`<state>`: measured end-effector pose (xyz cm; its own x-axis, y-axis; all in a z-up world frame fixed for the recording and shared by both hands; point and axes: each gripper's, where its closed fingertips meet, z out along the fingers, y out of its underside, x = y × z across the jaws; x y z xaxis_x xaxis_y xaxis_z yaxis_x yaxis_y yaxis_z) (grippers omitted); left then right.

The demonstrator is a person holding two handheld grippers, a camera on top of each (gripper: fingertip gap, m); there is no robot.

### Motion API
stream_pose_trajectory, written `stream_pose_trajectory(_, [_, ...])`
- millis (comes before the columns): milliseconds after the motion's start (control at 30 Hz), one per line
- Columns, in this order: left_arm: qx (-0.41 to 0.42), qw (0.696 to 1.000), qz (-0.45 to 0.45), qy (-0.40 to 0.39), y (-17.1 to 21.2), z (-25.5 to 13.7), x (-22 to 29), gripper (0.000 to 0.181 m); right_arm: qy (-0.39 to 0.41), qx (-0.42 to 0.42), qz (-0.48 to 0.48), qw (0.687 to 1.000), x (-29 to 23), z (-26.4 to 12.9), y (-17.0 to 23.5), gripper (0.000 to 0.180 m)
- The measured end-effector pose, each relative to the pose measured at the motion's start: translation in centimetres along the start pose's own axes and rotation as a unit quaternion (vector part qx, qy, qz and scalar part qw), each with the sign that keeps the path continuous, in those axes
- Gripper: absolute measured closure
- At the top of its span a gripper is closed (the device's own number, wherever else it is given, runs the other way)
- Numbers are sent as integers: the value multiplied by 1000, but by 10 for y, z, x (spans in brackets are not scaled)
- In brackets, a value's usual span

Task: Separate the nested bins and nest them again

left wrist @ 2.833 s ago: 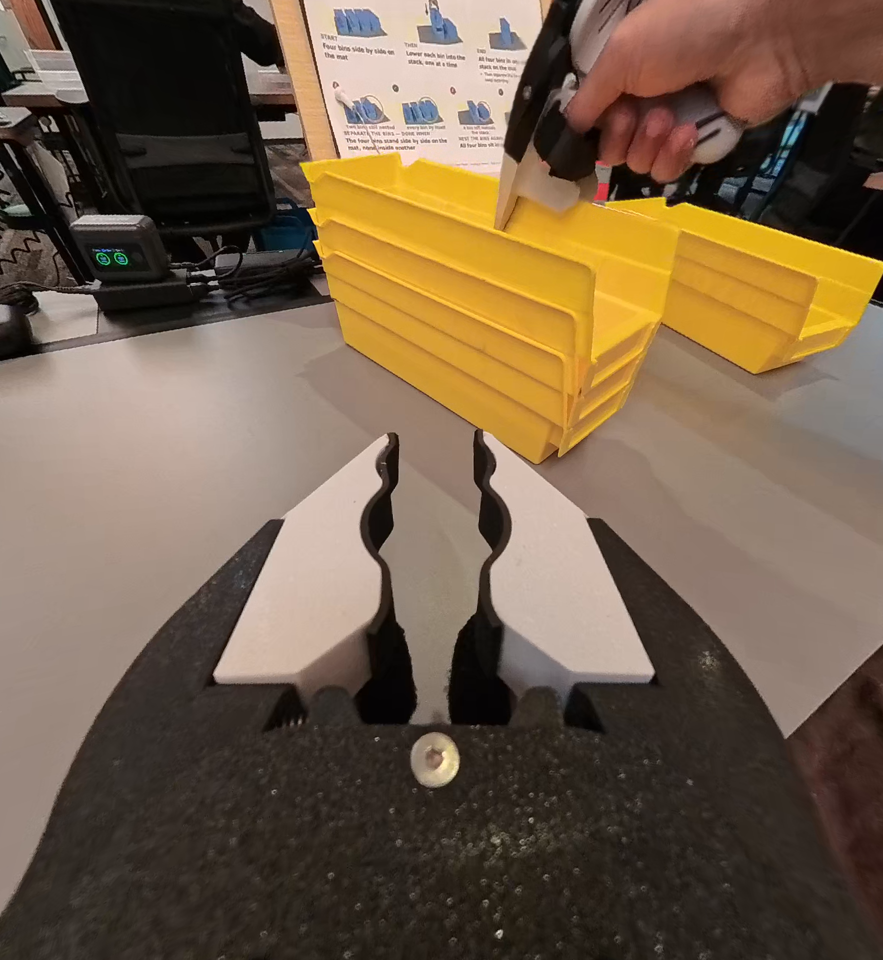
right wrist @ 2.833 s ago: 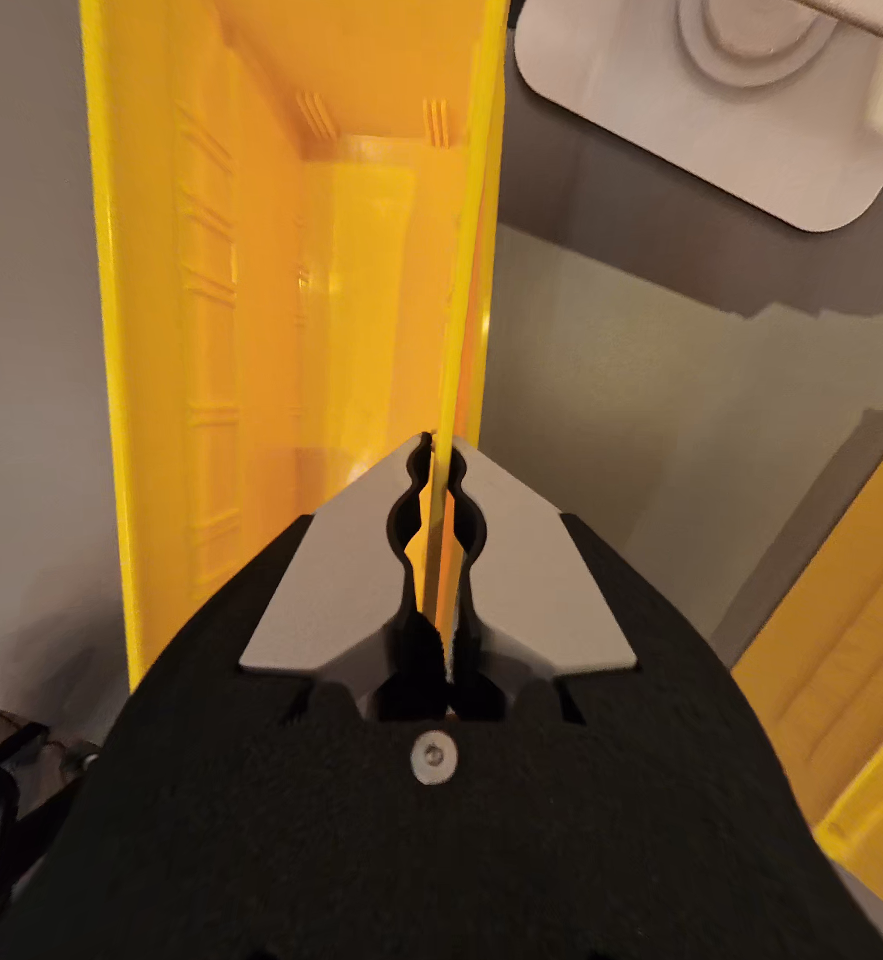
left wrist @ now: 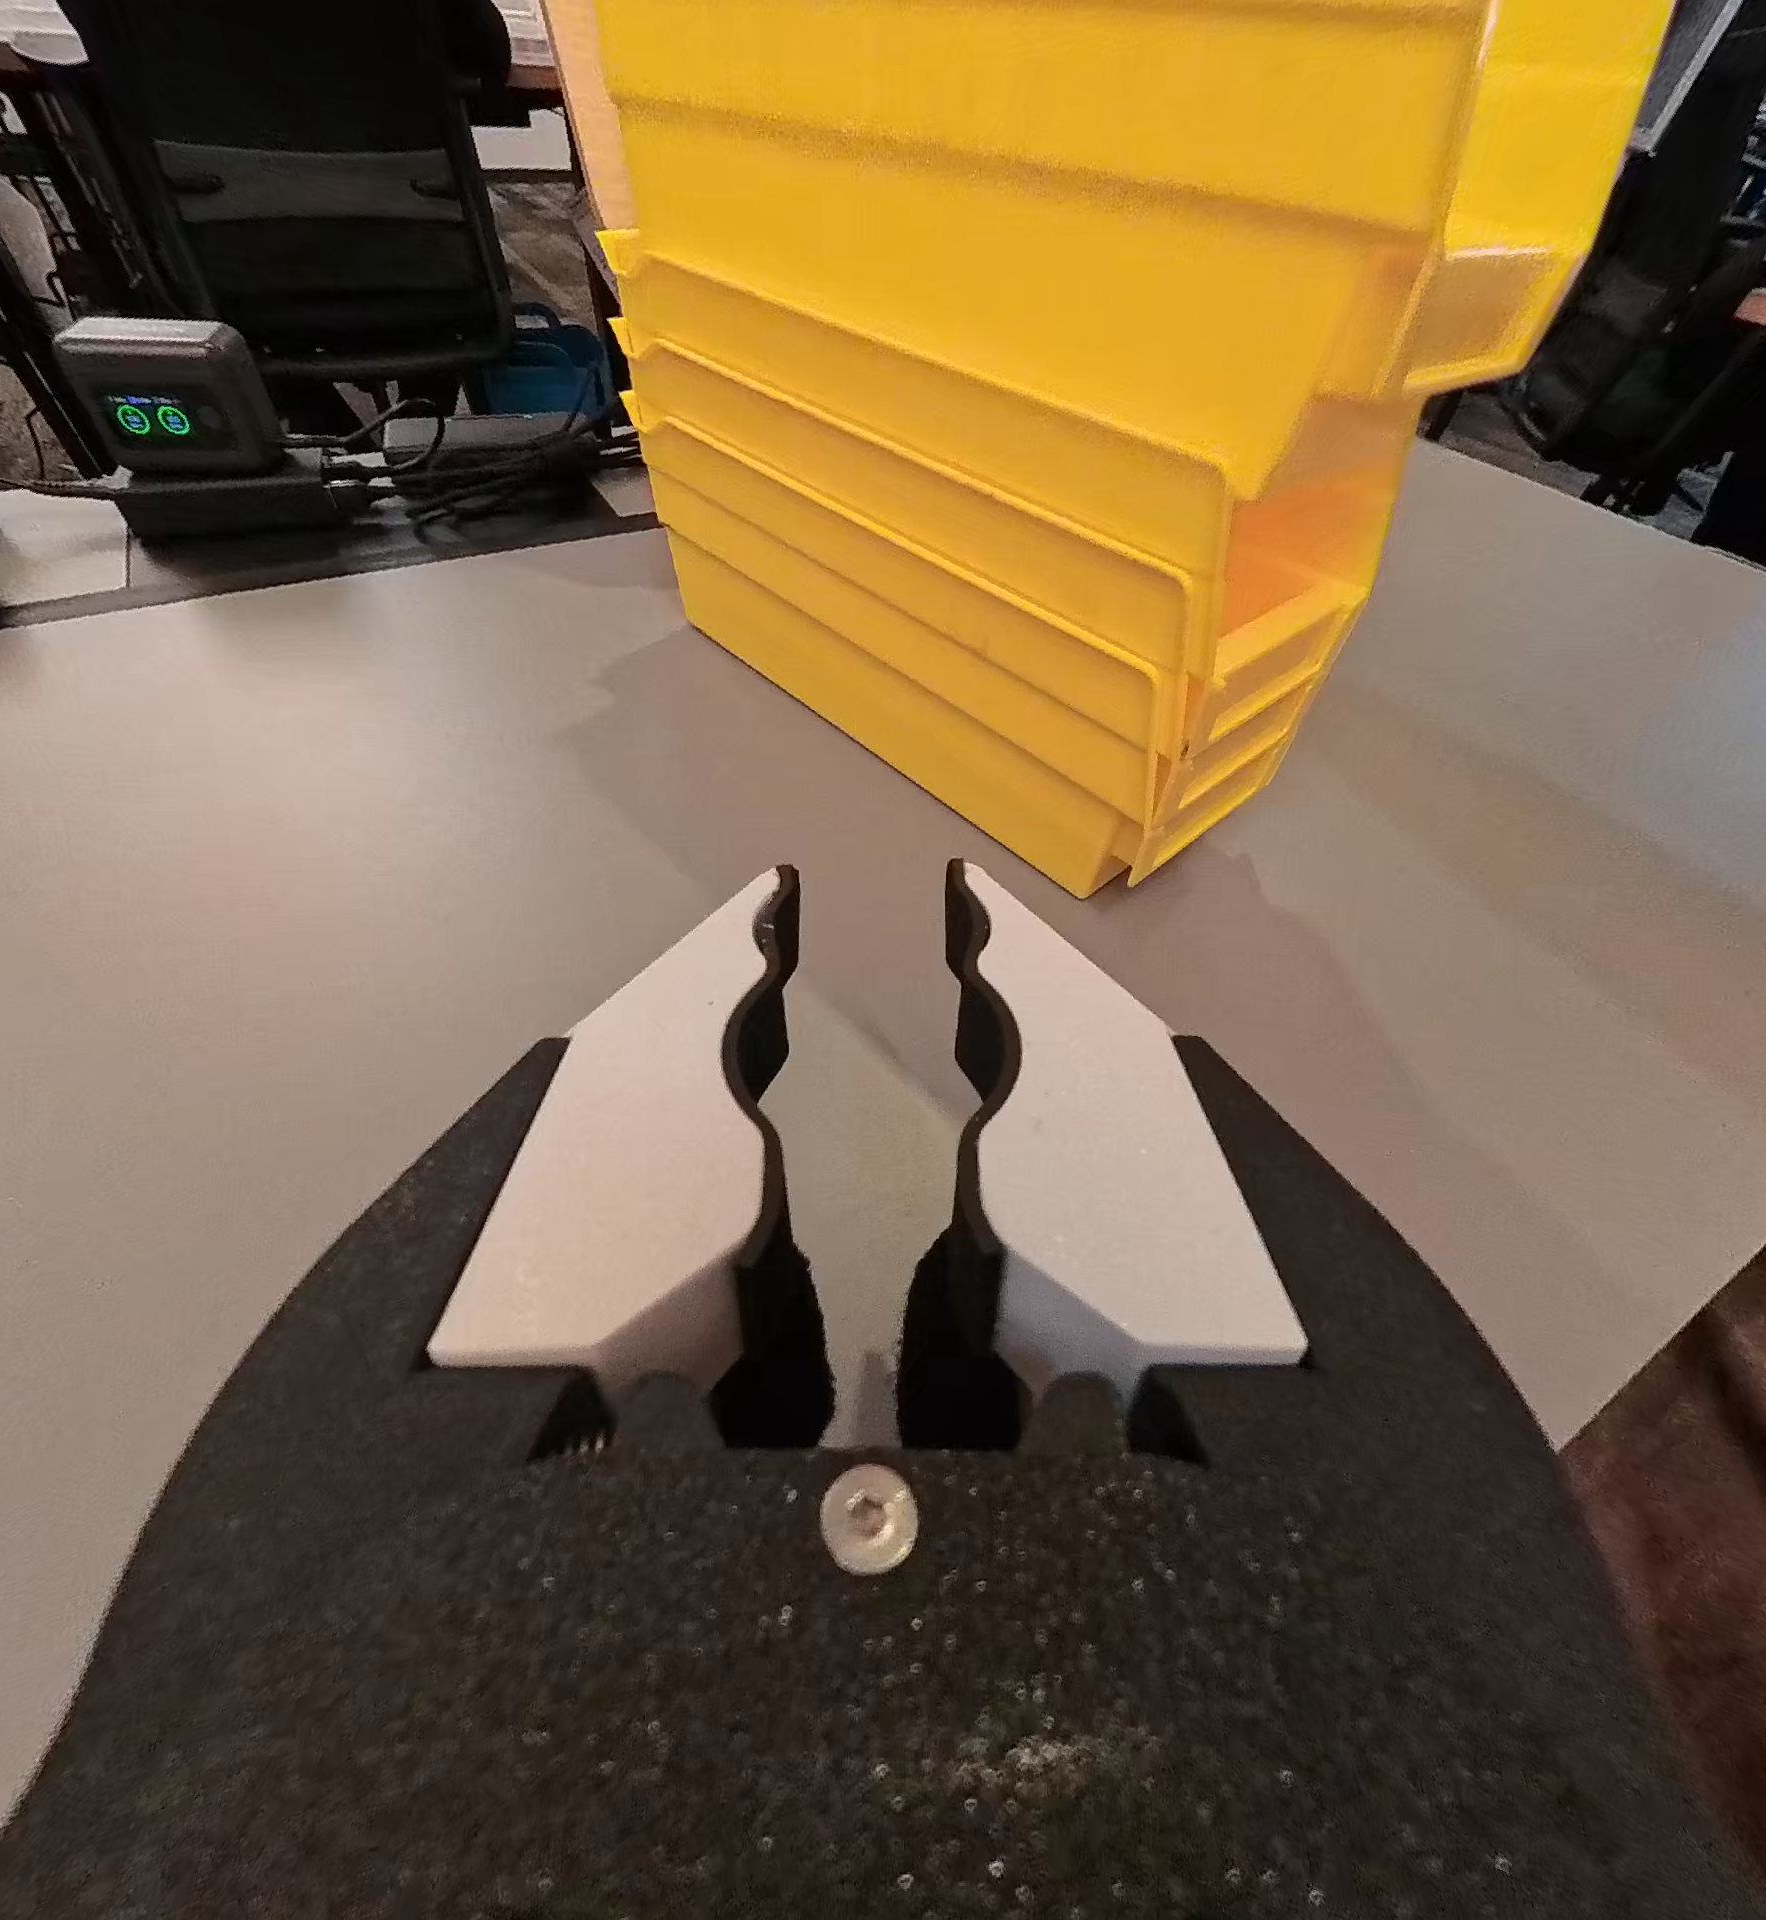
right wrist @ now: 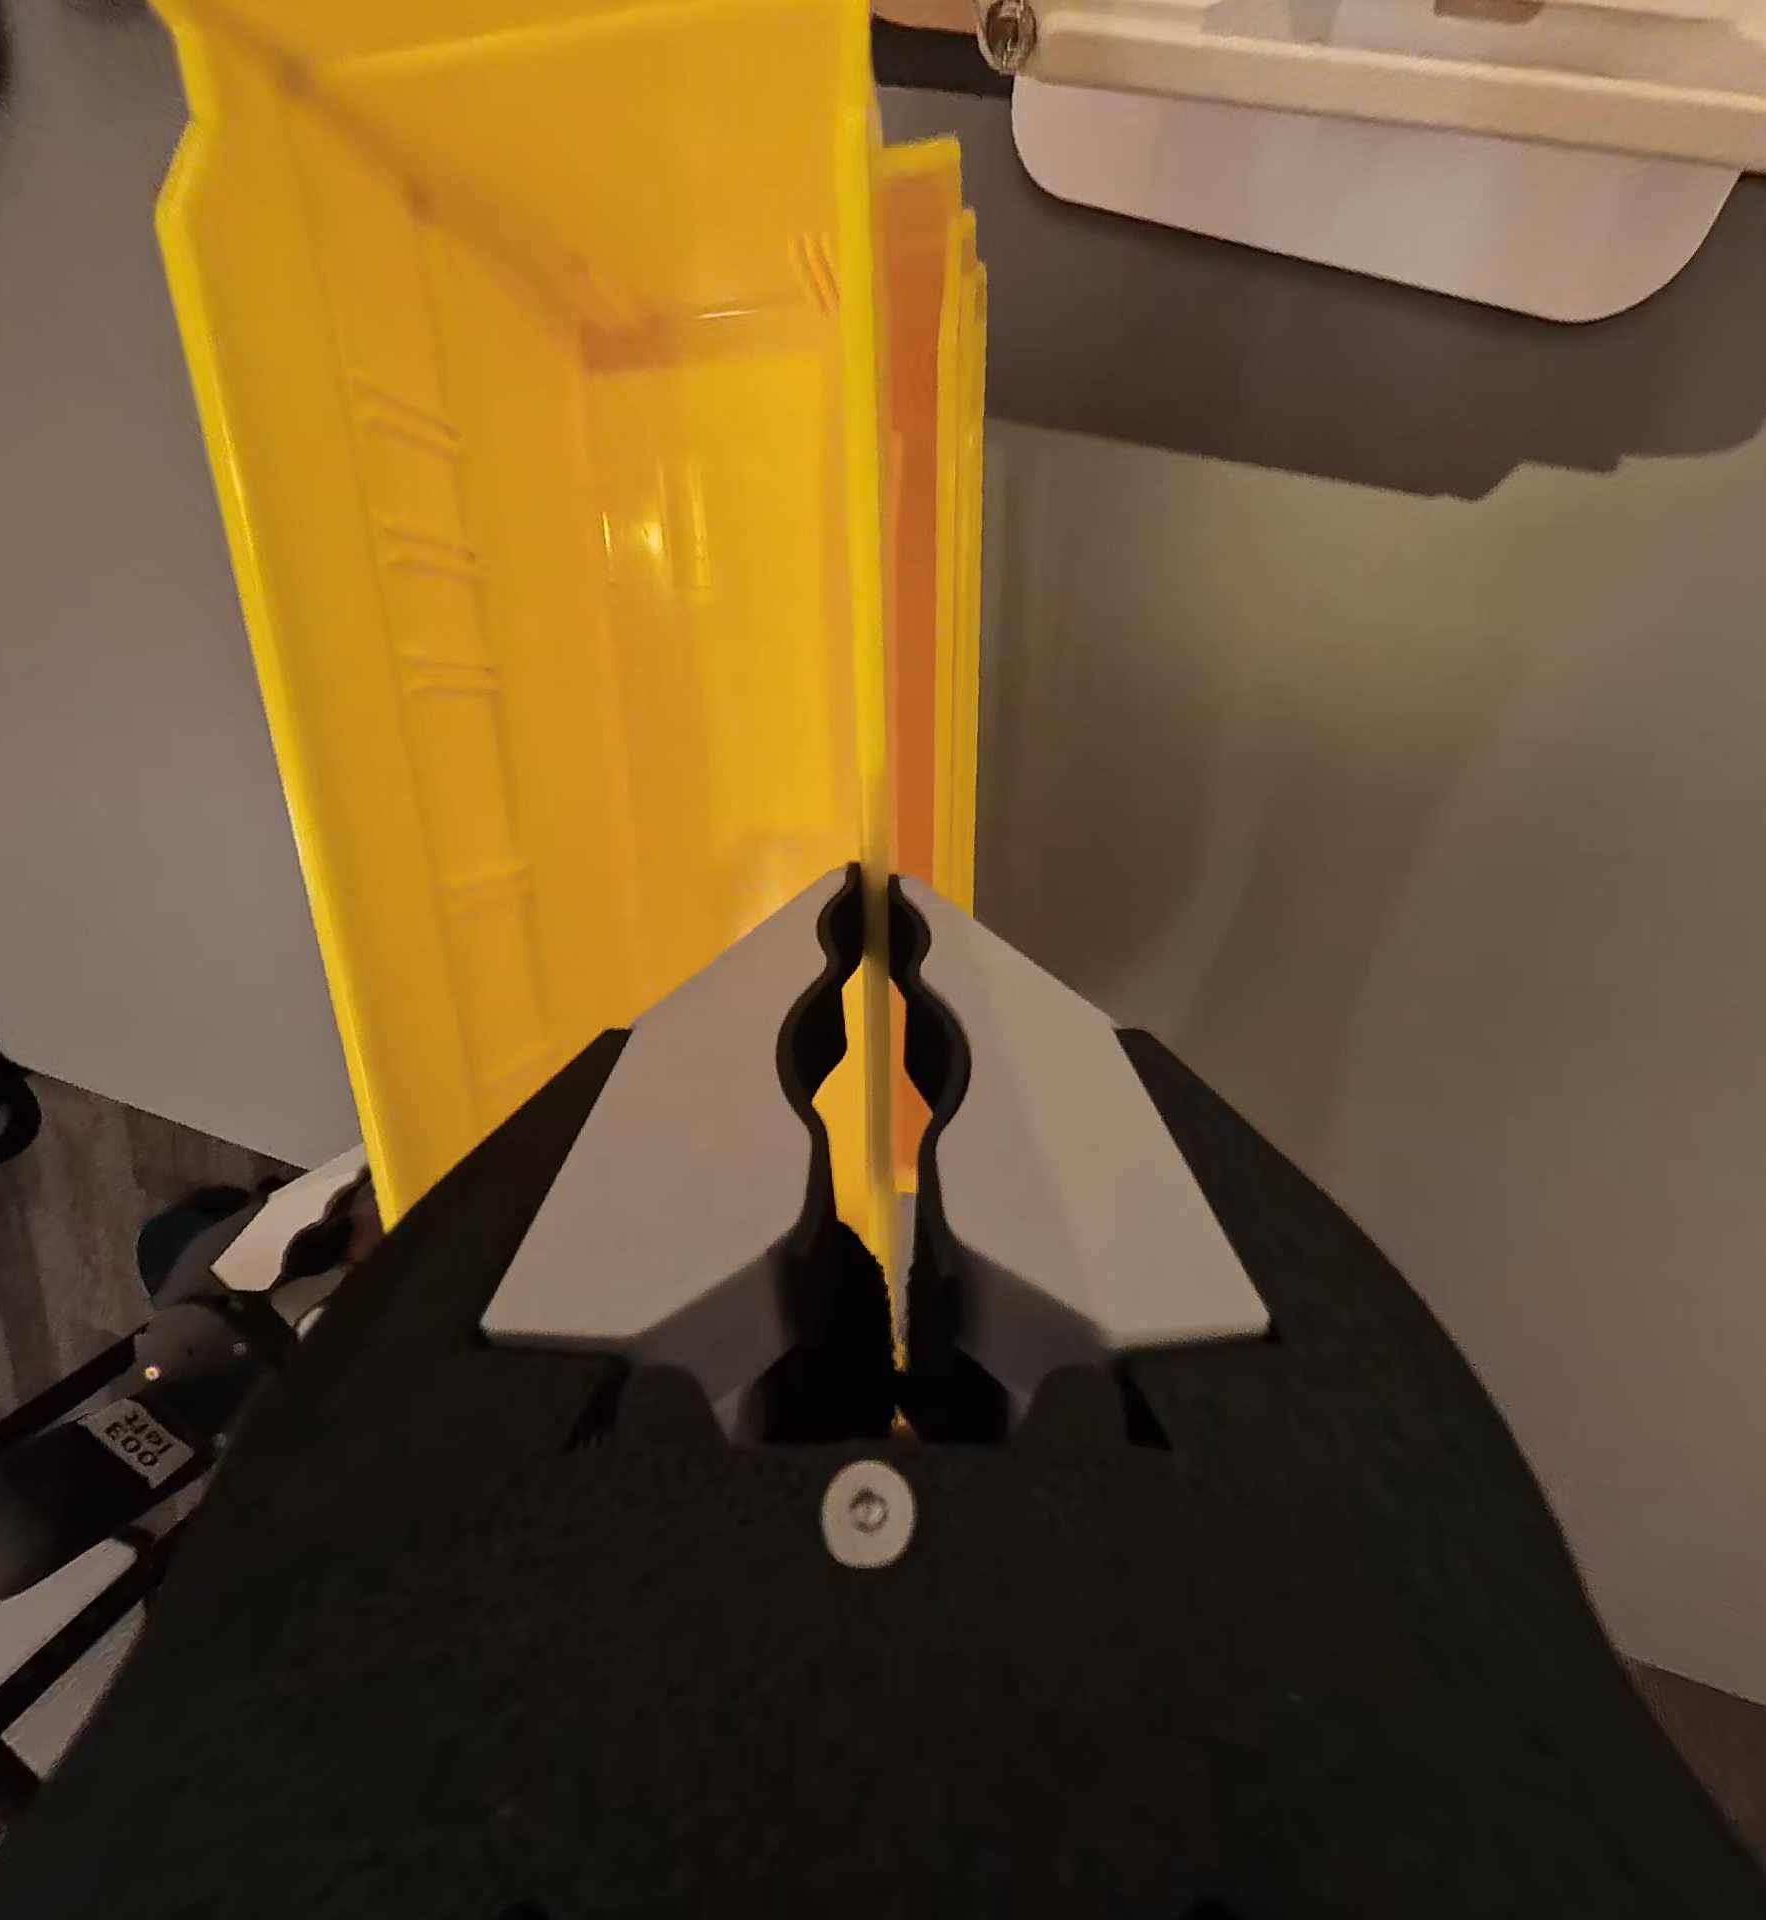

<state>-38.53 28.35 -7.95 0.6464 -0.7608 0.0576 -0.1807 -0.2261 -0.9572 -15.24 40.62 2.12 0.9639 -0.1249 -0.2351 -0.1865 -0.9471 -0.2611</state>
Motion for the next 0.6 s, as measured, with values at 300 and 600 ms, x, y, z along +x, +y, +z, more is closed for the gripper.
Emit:
stream_pose_trajectory(300, [1, 1000, 7, 4, -2, 0, 4, 155, 25, 0, -11, 1000, 3, 24, 1, 177])
stream_pose_trajectory(600, [-1, 1000, 6, 5, -1, 2, 3, 155, 28, 4, -16, 999, 8, 40, 0, 177])
